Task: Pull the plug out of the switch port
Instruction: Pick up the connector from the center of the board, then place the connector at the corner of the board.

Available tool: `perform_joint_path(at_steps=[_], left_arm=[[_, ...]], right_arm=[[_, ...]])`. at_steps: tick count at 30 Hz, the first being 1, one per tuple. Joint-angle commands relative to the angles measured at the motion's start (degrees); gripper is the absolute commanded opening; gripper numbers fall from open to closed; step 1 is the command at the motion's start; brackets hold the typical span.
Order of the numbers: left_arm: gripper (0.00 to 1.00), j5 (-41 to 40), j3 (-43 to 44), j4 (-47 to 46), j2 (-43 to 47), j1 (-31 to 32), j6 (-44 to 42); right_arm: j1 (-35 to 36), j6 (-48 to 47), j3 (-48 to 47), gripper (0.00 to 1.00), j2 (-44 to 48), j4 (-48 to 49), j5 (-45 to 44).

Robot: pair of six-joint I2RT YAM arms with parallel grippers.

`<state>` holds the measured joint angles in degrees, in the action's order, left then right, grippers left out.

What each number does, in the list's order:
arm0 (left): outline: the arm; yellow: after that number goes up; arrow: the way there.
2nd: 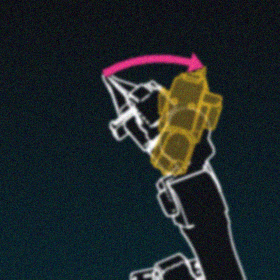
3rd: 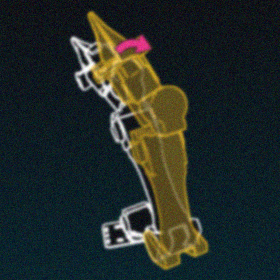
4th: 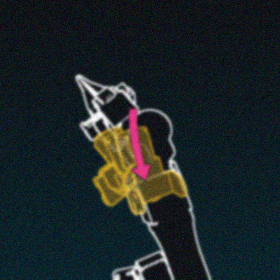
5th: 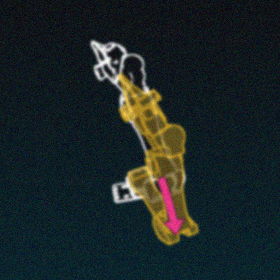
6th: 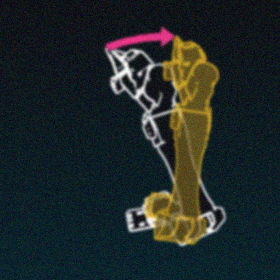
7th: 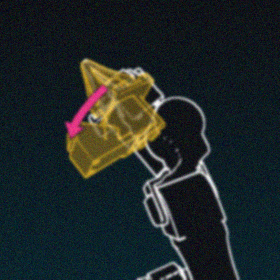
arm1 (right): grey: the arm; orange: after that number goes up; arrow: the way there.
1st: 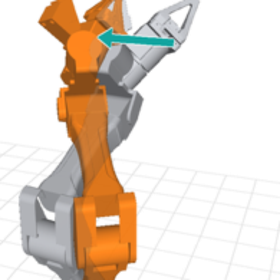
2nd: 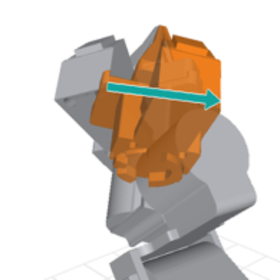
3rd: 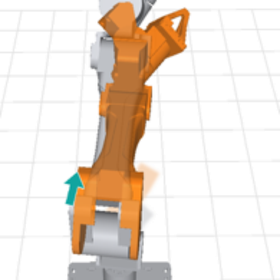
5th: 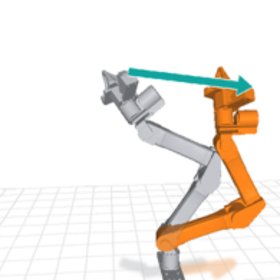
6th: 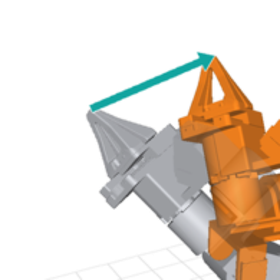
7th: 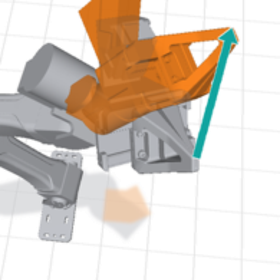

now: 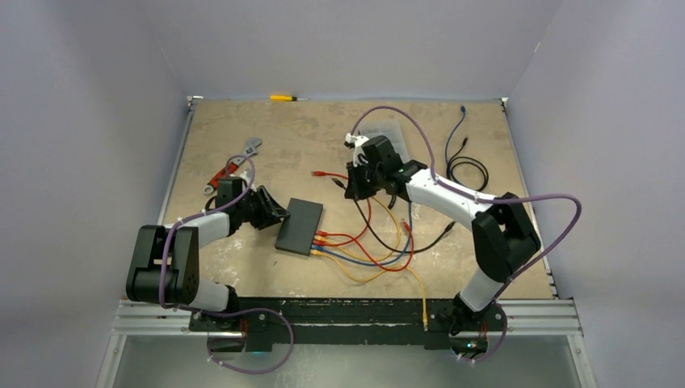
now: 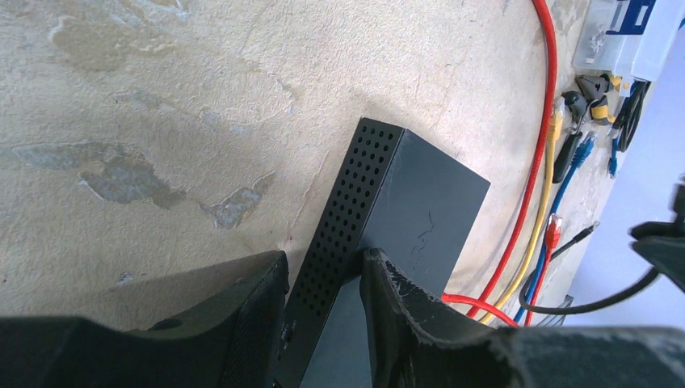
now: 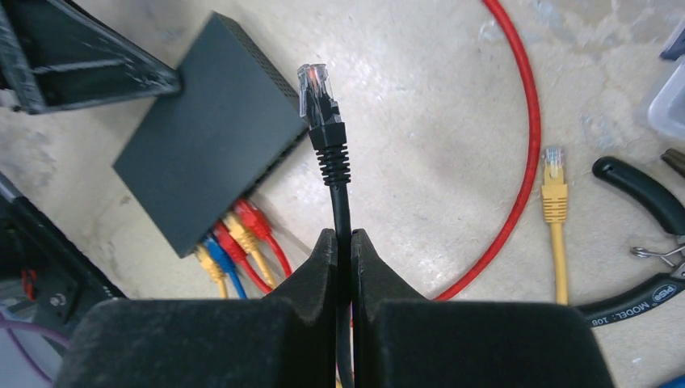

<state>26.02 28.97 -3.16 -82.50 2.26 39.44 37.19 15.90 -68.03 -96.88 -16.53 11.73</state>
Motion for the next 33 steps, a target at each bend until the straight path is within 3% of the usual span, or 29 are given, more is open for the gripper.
perform_joint_path(at_steps=[1,19,33], left_arm=[[0.38,-6.0,-2.8,5.7,-2.3,-0.4,-3.2],[0.38,-5.9,-2.9,5.4,-2.6,-0.4,-3.2],[0.38,-5.6,-3.2,4.7,-3.1,-0.4,-3.1]], right_arm=[[-0.2,2.1,-2.8,0.0,4.6,2.4,1.4],[-1.2,5.7,-6.1,0.0,17.3,7.7,4.2],[-1.2,7.5,-13.3,0.0,18.1,7.8,8.5]])
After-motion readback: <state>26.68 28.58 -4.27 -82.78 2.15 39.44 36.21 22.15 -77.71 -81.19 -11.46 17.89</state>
